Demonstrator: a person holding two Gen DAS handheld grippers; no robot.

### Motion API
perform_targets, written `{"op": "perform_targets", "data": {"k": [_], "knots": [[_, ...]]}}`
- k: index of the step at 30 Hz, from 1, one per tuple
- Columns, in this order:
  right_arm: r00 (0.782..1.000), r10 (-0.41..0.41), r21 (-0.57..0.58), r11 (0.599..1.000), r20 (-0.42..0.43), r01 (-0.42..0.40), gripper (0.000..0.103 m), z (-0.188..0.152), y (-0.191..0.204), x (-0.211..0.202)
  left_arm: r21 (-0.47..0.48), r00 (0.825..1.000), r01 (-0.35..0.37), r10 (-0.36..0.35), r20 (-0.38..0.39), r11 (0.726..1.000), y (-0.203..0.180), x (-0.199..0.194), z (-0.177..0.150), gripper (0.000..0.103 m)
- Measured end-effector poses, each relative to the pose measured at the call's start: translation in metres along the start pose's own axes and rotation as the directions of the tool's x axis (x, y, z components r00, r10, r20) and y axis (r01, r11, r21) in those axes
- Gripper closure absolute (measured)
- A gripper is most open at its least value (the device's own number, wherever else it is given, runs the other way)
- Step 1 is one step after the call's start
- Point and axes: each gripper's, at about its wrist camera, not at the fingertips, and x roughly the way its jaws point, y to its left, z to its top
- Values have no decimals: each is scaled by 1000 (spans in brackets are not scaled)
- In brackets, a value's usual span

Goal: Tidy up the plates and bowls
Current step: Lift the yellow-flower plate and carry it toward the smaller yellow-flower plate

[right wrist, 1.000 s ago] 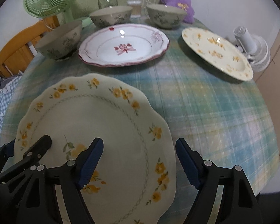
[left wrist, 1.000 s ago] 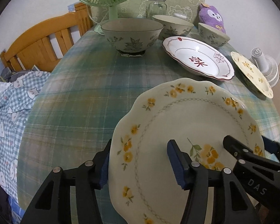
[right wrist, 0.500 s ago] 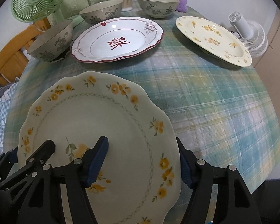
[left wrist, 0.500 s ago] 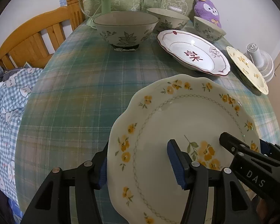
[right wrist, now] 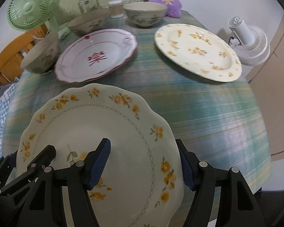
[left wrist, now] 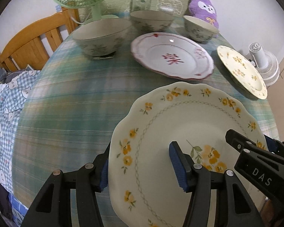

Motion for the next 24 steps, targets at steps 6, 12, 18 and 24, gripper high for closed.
{"op": "perform_targets", "data": {"k": [6,12,18,24], "knots": [[1000,-16,-6,1000,9,17,32,5,-29,3,-10,1000,9,-9,1,1000,-29,9,3,46],[1000,-12,0,1000,18,12,32,10,-47,10,-27,1000,-20,20,3,999,-48,18,5,46],[1000,1,13,1000,8,-1,32,12,-52,18,-27,1000,-30,30,8,999,-51,22,9,46],[999,26,52,998,-28,-25,32,9,-56,25,-13,1000,-20,20,-24,1000,-49,28,10,45]]}}
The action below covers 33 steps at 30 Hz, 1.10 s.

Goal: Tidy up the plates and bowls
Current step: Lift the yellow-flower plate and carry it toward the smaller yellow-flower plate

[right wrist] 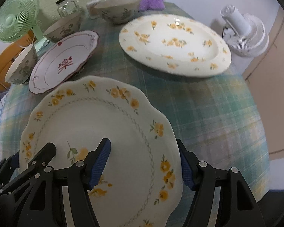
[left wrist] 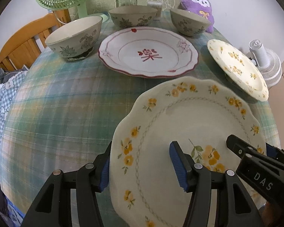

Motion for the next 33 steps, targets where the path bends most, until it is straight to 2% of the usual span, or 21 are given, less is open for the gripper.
{"op": "perform_targets", "data": {"k": [4,6,9,11,16,20,25,33], "knots": [[1000,-17,8,1000,15,17,32,-1,2,-1,47,1000,5,-5,3,999,-3,-1,-1,40],[999,-34,7,999,38,34,32,-1,3,-7,69,1000,11,-12,20,998,-4,-7,0,29],[996,-50,11,999,71,50,28,1,5,-22,97,999,22,-25,39,995,-5,-19,5,24],[996,-22,33,999,90,19,27,3,4,-34,114,998,28,-33,45,993,-5,-27,11,21],[986,-47,20,999,161,44,26,16,9,-66,168,993,29,-47,105,985,-9,-52,26,21],[981,-57,13,998,184,55,26,29,7,-84,197,987,30,-61,149,980,-16,-67,39,21],[979,-22,32,999,204,16,27,42,-8,-96,195,983,34,-68,168,980,-30,-77,55,21],[968,28,-44,999,250,-17,27,75,-36,-96,158,977,13,-46,207,987,-73,-77,73,21]]}}
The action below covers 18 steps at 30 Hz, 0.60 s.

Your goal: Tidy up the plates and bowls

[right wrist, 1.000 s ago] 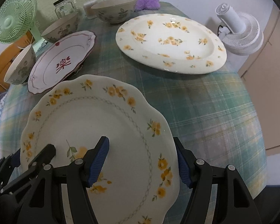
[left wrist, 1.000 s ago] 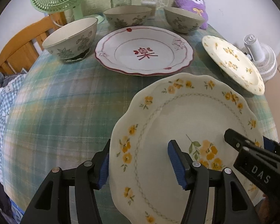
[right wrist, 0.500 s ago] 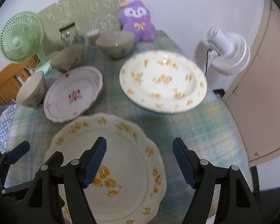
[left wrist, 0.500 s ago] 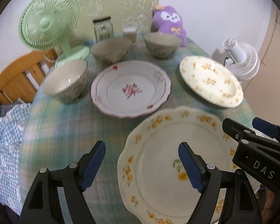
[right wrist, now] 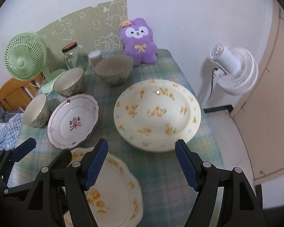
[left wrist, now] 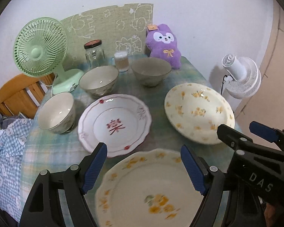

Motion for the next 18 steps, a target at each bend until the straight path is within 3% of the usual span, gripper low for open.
{"op": "perform_targets", "data": {"k": [7,18], "knots": [[999,35,-13,999,15,-35,27,24,-31,17,-66,1000,-20,20,-12,998,-30,21,21,22],[998,50,-28,998,36,-49,27,55,-66,40,-71,999,-38,37,-4,997,-70,51,52,22]]}}
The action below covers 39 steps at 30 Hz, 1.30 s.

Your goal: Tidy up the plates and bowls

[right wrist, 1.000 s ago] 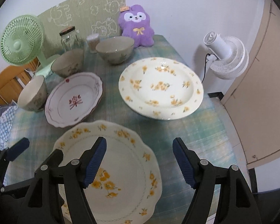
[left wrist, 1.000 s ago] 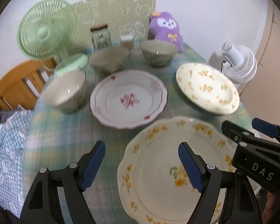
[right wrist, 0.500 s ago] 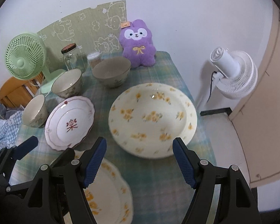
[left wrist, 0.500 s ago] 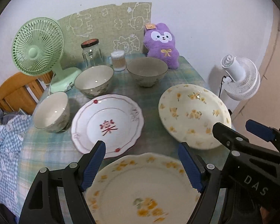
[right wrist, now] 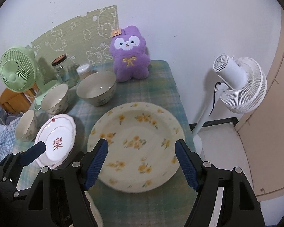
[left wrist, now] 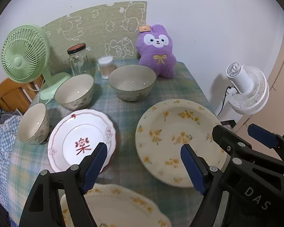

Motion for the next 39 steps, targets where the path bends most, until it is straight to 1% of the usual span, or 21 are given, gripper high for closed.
{"op": "perform_targets", "data": {"k": [4,10,15,17,22,26,30,31,32,35,39], "knots": [[1000,-9,-3,1000,-1,9,27,9,-12,15,-27,999,-37,37,-16,999,-9,16,9,21],[1000,-17,-14,1000,-16,17,27,19,-27,45,-75,999,-17,13,-51,997,-13,47,14,22],[999,-25,-24,999,-37,25,27,22,-34,72,-59,995,-45,39,-94,997,-16,77,17,28],[998,-38,-31,999,-48,37,27,23,-35,80,-64,992,-39,31,-123,997,-16,88,17,29],[995,-56,-41,998,-86,52,27,21,-42,103,-72,987,-29,17,-161,997,-18,105,13,31],[993,-64,-41,997,-100,60,27,19,-46,113,-66,986,-49,38,-162,997,-19,111,12,37],[990,-59,-46,998,-130,54,36,18,-49,124,-69,981,-75,62,-183,995,-15,117,12,52],[989,-58,-47,998,-135,52,40,18,-48,126,-71,979,-78,63,-195,994,-13,119,13,54],[988,-59,-48,997,-143,53,41,18,-49,129,-77,976,-81,63,-207,994,-10,121,13,58],[986,-64,-54,997,-152,56,44,19,-51,134,-101,975,-63,39,-217,993,-7,123,13,57],[982,-79,-73,995,-171,67,50,20,-52,141,-87,976,-64,44,-213,994,-10,122,11,56]]}}
